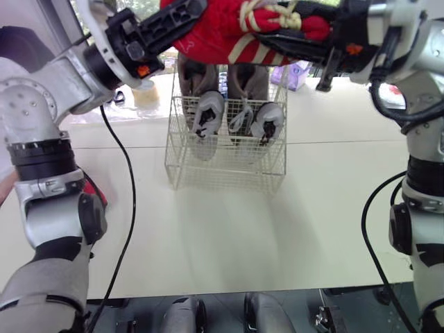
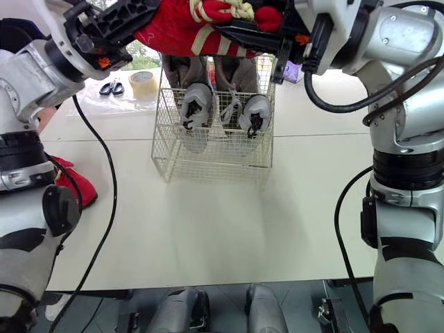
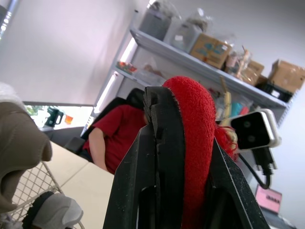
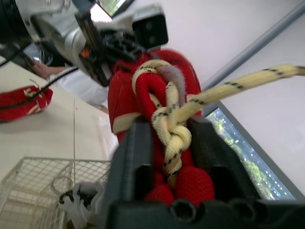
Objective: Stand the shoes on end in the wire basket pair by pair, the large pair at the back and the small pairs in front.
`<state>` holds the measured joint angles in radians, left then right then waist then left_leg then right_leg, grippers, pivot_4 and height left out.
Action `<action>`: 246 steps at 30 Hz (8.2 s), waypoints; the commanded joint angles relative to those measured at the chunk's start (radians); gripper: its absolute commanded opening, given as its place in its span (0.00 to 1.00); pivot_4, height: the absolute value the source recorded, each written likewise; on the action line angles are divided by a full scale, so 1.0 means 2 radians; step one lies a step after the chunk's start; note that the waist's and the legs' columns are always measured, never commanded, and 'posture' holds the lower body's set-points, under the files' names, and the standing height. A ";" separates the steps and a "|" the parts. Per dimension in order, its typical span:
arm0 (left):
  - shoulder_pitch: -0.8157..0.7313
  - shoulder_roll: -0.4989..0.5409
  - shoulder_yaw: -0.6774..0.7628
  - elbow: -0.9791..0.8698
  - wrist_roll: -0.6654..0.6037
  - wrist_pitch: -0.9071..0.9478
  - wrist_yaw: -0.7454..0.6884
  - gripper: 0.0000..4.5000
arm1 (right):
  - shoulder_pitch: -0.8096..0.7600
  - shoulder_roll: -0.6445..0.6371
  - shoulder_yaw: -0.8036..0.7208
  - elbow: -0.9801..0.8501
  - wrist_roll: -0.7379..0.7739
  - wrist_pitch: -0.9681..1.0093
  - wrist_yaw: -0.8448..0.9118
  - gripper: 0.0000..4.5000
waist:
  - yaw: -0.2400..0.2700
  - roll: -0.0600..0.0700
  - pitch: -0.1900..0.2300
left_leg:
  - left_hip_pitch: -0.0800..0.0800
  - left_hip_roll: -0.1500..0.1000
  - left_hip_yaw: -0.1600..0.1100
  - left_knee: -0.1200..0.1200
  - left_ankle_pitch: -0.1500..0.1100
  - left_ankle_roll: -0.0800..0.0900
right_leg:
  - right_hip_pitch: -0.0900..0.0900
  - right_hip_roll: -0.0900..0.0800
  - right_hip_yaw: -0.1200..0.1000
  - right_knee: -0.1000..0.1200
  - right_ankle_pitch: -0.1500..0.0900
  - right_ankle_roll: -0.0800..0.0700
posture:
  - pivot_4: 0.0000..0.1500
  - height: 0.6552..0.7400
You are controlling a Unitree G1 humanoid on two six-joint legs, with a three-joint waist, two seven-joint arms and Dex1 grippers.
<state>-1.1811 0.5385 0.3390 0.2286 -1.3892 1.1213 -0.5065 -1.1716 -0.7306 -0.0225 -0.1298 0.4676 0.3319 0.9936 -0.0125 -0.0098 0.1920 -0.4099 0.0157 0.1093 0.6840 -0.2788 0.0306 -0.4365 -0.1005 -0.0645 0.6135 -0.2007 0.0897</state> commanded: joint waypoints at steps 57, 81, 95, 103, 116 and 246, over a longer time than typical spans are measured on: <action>0.194 -0.218 -0.074 -0.224 0.110 -0.260 0.111 0.82 | 0.047 0.287 -0.174 -0.037 0.422 0.082 -0.435 0.27 | 0.000 0.000 0.000 | -0.001 0.000 -0.001 0.000 -0.003 0.005 | 0.001 0.001 -0.001 -0.002 0.000 -0.001 | 1.00 1.00; 0.475 -0.006 -0.027 -0.443 0.146 -0.189 0.176 0.98 | 0.101 -0.057 -0.048 0.018 0.204 0.151 -0.036 0.27 | 0.002 0.000 0.000 | -0.002 0.000 0.000 0.000 -0.003 0.005 | -0.002 0.000 -0.001 -0.002 -0.001 -0.002 | 1.00 1.00; 0.485 0.000 -0.019 -0.435 0.138 -0.198 0.172 0.98 | 0.148 -0.031 -0.002 0.044 0.053 0.039 0.029 0.27 | 0.002 0.000 0.000 | -0.005 0.000 0.000 0.000 -0.001 0.002 | -0.003 -0.001 -0.001 -0.003 -0.001 -0.003 | 1.00 1.00; 0.481 0.001 -0.008 -0.416 0.128 -0.198 0.166 0.98 | 0.183 0.003 -0.012 0.060 0.038 0.010 0.037 0.27 | 0.001 0.000 0.000 | -0.005 0.000 -0.001 0.000 -0.001 0.002 | -0.003 -0.001 -0.001 -0.002 -0.001 -0.003 | 1.00 1.00; 0.391 0.068 0.059 -0.350 0.088 -0.152 0.283 1.00 | 0.127 -0.032 -0.058 0.031 0.100 0.101 0.046 0.99 | 0.002 0.000 0.000 | -0.005 0.000 -0.001 0.000 -0.001 0.002 | -0.003 -0.001 -0.002 -0.002 0.000 -0.001 | 1.00 1.00; 0.463 0.018 0.036 -0.495 0.219 -0.103 0.072 0.99 | 0.435 -0.148 -0.200 -0.137 0.342 0.403 -0.067 1.00 | 0.012 -0.007 -0.001 | -0.007 0.001 -0.004 0.004 -0.002 0.005 | -0.003 -0.006 -0.015 0.000 0.003 -0.005 | 1.00 1.00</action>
<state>-0.2410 0.5307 0.3079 -0.7057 -0.7203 0.8097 -0.3428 -0.3020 -1.0064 -0.4072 -0.3912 1.1623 1.1642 0.8369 0.0121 -0.0229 0.1902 -0.4232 0.0185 0.1020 0.6921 -0.2822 0.0403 -0.4429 -0.1123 -0.0943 0.6145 -0.1959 0.0807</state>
